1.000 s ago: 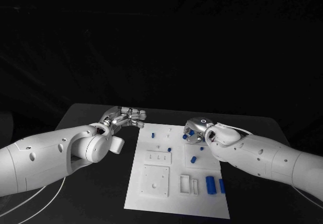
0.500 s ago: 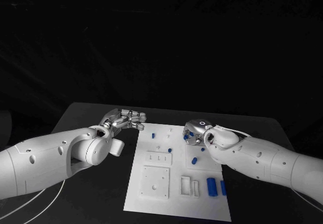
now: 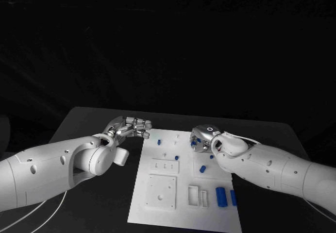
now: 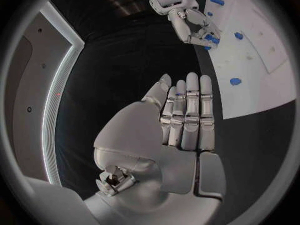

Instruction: Assemble the parts on the task board

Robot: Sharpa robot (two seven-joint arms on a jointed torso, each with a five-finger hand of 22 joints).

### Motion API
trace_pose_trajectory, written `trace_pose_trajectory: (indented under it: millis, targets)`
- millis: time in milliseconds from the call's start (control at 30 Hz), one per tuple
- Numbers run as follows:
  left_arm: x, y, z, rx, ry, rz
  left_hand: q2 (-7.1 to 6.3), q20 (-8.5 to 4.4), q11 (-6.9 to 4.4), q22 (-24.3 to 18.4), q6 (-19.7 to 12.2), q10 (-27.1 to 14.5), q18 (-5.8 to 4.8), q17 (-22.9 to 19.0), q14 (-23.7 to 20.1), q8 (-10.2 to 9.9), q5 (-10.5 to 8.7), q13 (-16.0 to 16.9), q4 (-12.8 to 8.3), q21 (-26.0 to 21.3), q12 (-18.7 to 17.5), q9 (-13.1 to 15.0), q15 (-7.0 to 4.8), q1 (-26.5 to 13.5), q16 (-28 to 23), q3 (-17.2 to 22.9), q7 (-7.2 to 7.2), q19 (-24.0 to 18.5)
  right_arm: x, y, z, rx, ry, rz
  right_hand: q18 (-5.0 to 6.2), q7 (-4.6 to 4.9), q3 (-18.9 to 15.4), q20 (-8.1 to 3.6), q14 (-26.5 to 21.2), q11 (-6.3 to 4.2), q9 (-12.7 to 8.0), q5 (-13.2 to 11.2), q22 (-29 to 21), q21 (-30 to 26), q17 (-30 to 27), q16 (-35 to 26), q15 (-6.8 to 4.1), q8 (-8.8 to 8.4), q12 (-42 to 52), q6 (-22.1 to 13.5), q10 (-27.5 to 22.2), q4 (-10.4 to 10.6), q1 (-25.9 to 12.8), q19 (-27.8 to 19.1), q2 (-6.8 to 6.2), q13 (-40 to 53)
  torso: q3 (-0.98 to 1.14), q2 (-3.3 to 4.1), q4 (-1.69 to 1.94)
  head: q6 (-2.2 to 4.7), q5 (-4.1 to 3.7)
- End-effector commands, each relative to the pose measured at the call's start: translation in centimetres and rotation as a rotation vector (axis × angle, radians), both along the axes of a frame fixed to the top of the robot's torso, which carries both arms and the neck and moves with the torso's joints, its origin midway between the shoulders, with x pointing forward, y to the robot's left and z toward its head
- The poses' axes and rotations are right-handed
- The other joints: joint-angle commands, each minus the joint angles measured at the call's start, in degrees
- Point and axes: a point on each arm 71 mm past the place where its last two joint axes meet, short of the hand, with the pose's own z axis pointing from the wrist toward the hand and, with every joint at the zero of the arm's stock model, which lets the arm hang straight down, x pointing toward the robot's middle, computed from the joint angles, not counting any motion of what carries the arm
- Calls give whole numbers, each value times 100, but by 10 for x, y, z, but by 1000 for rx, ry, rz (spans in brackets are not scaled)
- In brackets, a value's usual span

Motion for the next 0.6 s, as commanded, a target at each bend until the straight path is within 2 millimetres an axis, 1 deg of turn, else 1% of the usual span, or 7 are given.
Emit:
trace_pose_trajectory:
  millis: [33,67,200,233,267,433,600]
  targets:
    - [0,-2,2,-3,-16,-6,2,-4,-4,-5,-39,-54,46,-10,-24,-15,-11,0,-12,-13,-28,5,0,-75,28,-15,-9,27,-2,-1,-5,-14,-14,-12,-27,-42,88,-70,3,-56,21,-129,93,59,15,28,-59,23,5,159,159,-16,101,-26,130,12,4,47,3,36,-4]
    - [0,-2,2,-3,-15,-5,2,-4,-4,-5,-39,-54,46,-10,-24,-15,-11,0,-12,-13,-28,5,0,-75,28,-15,-9,27,-3,-1,-4,-8,-26,-14,-27,-69,150,-93,0,-90,37,-237,130,79,22,31,-86,44,11,265,282,-59,178,-36,163,16,4,56,4,49,-4]
    - [1,-1,2,-2,-16,-4,2,-4,-4,-5,-39,-54,46,-10,-24,-15,-11,0,-12,-13,-28,5,0,-75,28,-15,-9,27,-3,0,-1,14,-68,-23,-65,-103,321,-160,-7,-136,35,-337,397,209,37,11,-136,10,3,414,458,-110,200,-120,128,17,6,70,-1,72,4]
    - [1,-1,2,-2,-16,-4,2,-4,-4,-5,-39,-54,46,-10,-24,-15,-11,0,-12,-13,-28,5,0,-75,28,-15,-9,27,-4,0,0,20,-79,-25,-77,-109,372,-175,2,-145,31,-375,545,261,41,-4,-145,9,5,435,486,-103,198,-168,113,18,5,78,-2,85,6]
    - [1,-1,2,-2,-16,-4,2,-4,-4,-5,-39,-54,46,-10,-24,-15,-11,0,-12,-13,-28,5,0,-75,28,-15,-9,27,-4,0,1,27,-89,-26,-72,-115,372,-175,0,-152,35,-399,569,262,43,-7,-148,12,5,450,508,-104,214,-164,111,19,2,88,-2,99,7]
    - [1,-1,2,-2,-16,-2,2,-4,-4,-5,-39,-54,46,-10,-24,-15,-11,0,-12,-13,-28,5,0,-75,28,-15,-9,27,-6,1,7,55,-131,-30,-70,-127,394,-183,5,-163,34,-421,758,249,65,-16,-160,11,6,488,546,-79,242,-154,80,19,4,105,-6,167,19]
    - [1,0,2,-2,-16,-1,-1,-5,-4,-7,-39,-54,46,-12,-23,-16,-12,-1,-15,-30,-29,6,-1,-72,30,-16,-9,37,-7,5,15,80,-175,-33,-72,-133,415,-189,8,-169,32,-443,925,168,83,-22,-167,9,4,508,562,-56,268,-107,55,18,-1,123,-7,217,30]
